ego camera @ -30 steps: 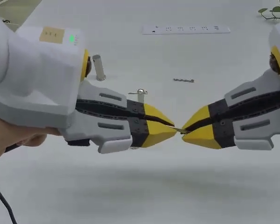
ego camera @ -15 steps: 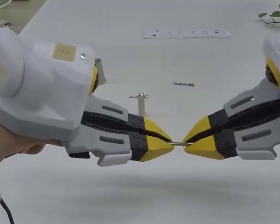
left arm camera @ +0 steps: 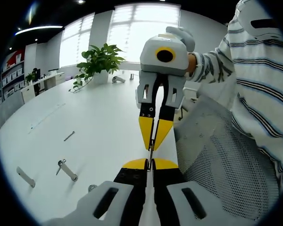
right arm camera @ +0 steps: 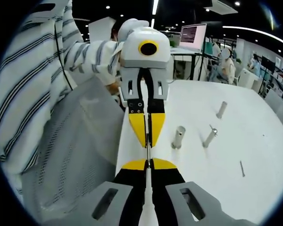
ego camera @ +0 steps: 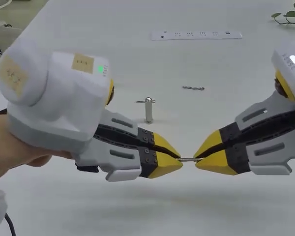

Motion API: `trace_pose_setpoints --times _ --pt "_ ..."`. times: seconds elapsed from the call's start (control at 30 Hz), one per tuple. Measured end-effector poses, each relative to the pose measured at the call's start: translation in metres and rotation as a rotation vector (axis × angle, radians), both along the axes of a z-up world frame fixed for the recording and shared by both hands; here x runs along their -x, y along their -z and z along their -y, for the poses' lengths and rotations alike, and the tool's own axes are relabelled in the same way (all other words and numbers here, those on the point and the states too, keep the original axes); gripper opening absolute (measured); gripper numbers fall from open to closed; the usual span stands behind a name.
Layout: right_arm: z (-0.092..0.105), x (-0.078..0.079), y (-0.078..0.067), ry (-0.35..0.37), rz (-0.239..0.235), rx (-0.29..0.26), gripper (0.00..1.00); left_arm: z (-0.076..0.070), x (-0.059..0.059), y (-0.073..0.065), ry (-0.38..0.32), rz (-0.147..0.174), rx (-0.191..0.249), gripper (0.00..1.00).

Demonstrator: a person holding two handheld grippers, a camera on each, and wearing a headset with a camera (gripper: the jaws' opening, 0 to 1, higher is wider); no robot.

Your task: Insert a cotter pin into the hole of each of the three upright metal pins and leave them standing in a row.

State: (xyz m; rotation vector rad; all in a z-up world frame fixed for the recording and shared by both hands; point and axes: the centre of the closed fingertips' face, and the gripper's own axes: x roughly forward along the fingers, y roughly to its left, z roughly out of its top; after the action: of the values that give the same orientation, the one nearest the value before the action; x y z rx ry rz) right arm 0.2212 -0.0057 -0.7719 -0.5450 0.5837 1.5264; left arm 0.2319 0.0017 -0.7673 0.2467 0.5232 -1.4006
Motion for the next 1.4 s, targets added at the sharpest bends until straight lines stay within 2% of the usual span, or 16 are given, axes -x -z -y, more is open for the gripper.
trace_pose_setpoints --times 0.13,0.2,0.37,0.47,0.6,0.7,0.77,0.93,0.97,1.0,1.07,1.13,1.2,1.4 --pt "0.000 -0.002 0.001 0.013 -0.003 -0.006 0.04 -0.003 -0.004 0.002 -0.015 0.005 0.000 0.03" --pt "0.000 -0.004 0.001 0.023 -0.001 -0.006 0.04 -0.005 -0.008 0.004 -0.028 0.019 -0.011 0.03" --pt "0.002 -0.009 0.003 0.049 -0.002 -0.002 0.04 -0.011 -0.017 0.008 -0.062 0.050 -0.030 0.13" --pt "0.005 -0.011 0.006 0.063 -0.006 0.005 0.04 -0.017 -0.026 0.011 -0.105 0.059 -0.050 0.16" --pt "0.009 -0.017 0.012 0.099 -0.013 0.036 0.04 -0.025 -0.035 0.015 -0.147 0.096 -0.078 0.24" --pt "0.012 -0.022 0.016 0.127 -0.019 0.047 0.03 -0.032 -0.041 0.017 -0.182 0.102 -0.091 0.28" --pt "0.014 -0.025 0.018 0.143 -0.023 0.053 0.03 -0.039 -0.046 0.021 -0.206 0.120 -0.115 0.31" --pt "0.015 -0.034 0.020 0.181 -0.020 0.051 0.03 -0.053 -0.060 0.030 -0.293 0.130 -0.131 0.32" --pt "0.015 -0.035 0.020 0.186 -0.021 0.051 0.04 -0.053 -0.060 0.030 -0.300 0.127 -0.128 0.32" --pt "0.016 -0.037 0.021 0.201 -0.025 0.046 0.04 -0.055 -0.061 0.034 -0.317 0.109 -0.122 0.31" --pt "0.017 -0.038 0.022 0.215 -0.029 0.044 0.04 -0.057 -0.059 0.041 -0.313 0.099 -0.138 0.31" --pt "0.016 -0.038 0.022 0.221 -0.028 0.046 0.04 -0.061 -0.059 0.048 -0.313 0.107 -0.175 0.31" --pt "0.017 -0.040 0.024 0.239 -0.027 0.056 0.04 -0.062 -0.059 0.053 -0.338 0.083 -0.168 0.30" --pt "0.020 -0.045 0.031 0.304 -0.048 0.066 0.03 -0.064 -0.059 0.065 -0.346 0.075 -0.193 0.29"
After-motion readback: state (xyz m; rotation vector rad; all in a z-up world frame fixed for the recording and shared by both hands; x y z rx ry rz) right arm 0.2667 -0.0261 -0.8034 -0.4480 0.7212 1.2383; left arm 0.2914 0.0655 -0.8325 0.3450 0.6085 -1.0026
